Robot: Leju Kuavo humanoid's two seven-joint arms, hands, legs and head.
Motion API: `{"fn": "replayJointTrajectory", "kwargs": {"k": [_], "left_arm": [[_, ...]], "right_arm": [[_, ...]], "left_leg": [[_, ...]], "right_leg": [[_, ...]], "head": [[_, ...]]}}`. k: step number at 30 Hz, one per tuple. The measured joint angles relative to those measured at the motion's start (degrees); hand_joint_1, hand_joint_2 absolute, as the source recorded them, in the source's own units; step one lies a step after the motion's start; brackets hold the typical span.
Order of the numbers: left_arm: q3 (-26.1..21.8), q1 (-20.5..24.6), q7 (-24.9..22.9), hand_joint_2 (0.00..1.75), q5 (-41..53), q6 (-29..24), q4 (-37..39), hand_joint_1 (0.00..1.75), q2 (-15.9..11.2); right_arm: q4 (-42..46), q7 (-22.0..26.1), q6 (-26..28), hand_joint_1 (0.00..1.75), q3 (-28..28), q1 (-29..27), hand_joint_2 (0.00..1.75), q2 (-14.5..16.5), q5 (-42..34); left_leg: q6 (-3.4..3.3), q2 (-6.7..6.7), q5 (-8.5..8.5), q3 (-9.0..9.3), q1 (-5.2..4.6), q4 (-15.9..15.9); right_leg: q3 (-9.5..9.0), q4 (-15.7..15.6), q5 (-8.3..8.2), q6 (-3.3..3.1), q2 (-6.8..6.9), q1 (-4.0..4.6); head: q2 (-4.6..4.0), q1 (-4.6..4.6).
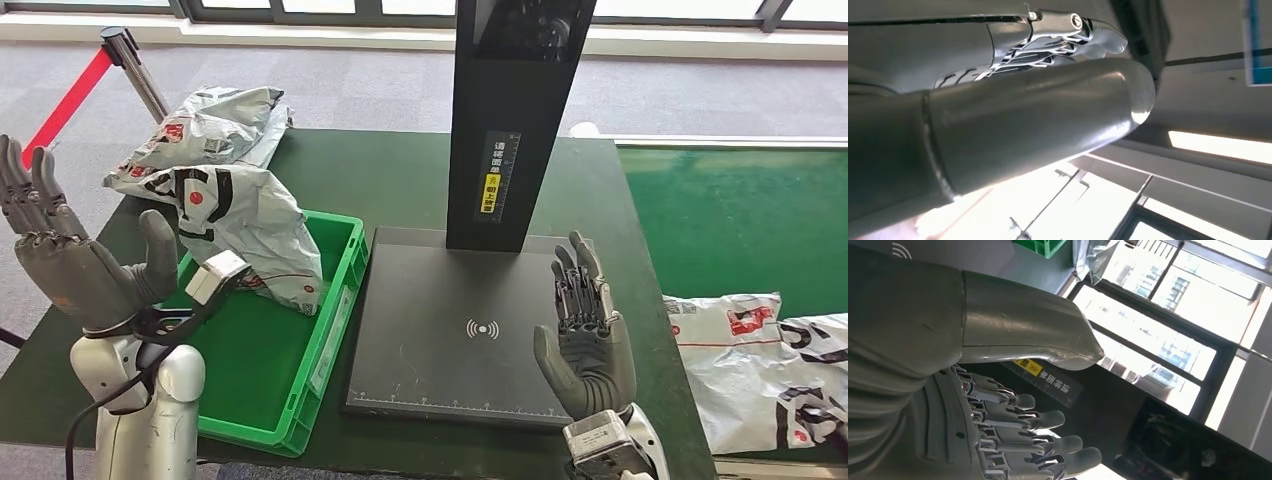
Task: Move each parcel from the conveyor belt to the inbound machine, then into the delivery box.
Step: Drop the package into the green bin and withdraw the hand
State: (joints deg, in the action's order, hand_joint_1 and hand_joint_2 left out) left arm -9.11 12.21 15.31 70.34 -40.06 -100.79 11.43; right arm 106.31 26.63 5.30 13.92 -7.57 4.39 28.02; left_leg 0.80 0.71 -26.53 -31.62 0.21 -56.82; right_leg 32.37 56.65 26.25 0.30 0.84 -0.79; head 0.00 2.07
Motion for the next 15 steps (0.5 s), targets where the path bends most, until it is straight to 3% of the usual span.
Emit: {"fn": "replayJointTrajectory", "kwargs": {"k": [1, 3, 5, 7, 9, 13, 15], "left_arm": [[-0.4, -0.1, 2.5, 0.0, -5.2, 0.2, 0.5, 0.0, 1.0], [0.8, -0.6, 5.1, 0.0, -20.1, 3.0, 1.7, 0.0, 2.3], [4.4, -1.7, 4.3, 0.0, -37.5, 10.1, 2.3, 0.0, 2.3], [9.1, -3.6, 3.4, 0.0, -52.6, 20.4, 2.1, 0.0, 1.5], [13.4, -5.8, 3.4, 0.0, -61.5, 28.2, 1.6, 0.0, 0.5], [17.7, -8.3, 4.1, 0.0, -64.9, 31.3, 1.2, 0.0, -0.6], [18.7, -8.8, 4.3, 0.0, -66.0, 32.6, 1.1, 0.0, -1.1]], "right_arm": [[-0.1, -1.3, 0.7, 0.0, -0.1, -0.1, 1.75, 0.0, 0.6], [-0.7, -6.3, 3.1, 0.0, -0.9, -0.4, 0.87, 0.0, 3.4], [-2.1, -12.3, 5.1, 0.0, -3.3, -0.4, 0.0, 0.0, 7.8], [-4.7, -18.0, 5.5, 0.0, -7.4, -0.2, 0.0, -0.5, 13.9], [-7.8, -21.5, 5.3, 0.0, -12.4, -0.1, 0.0, -1.0, 19.5], [-11.6, -21.3, 4.7, 0.0, -19.5, -0.2, 0.0, -1.5, 22.7], [-12.4, -21.8, 4.2, 0.0, -21.5, -0.1, 0.87, -1.5, 23.8]], "left_leg": [[0.0, -0.01, 0.0, 0.0, 0.0, 0.0], [0.0, -0.01, 0.0, 0.0, -0.01, 0.0], [-0.02, -0.03, -0.01, -0.01, -0.01, 0.0], [-0.04, -0.07, -0.02, -0.04, -0.02, 0.0], [-0.08, -0.09, -0.04, -0.09, -0.04, -0.1], [-0.15, -0.01, -0.11, -0.13, -0.06, -0.1], [-0.16, -0.02, -0.12, -0.13, -0.06, -0.1]], "right_leg": [[0.01, 0.0, 0.0, 0.0, 0.01, 0.0], [0.0, 0.0, 0.0, 0.0, 0.02, 0.0], [-0.01, 0.0, 0.0, 0.01, 0.04, 0.0], [-0.03, 0.0, -0.02, 0.03, 0.07, -0.01], [-0.02, 0.0, -0.04, 0.06, 0.08, -0.04], [0.06, 0.0, -0.05, 0.09, 0.04, -0.05], [0.07, 0.0, -0.04, 0.09, 0.04, -0.03]], "head": [[0.0, -0.01], [0.0, 0.0], [0.0, 0.0], [0.0, -0.01], [0.0, -0.02], [0.0, -0.01], [0.0, -0.01]]}}
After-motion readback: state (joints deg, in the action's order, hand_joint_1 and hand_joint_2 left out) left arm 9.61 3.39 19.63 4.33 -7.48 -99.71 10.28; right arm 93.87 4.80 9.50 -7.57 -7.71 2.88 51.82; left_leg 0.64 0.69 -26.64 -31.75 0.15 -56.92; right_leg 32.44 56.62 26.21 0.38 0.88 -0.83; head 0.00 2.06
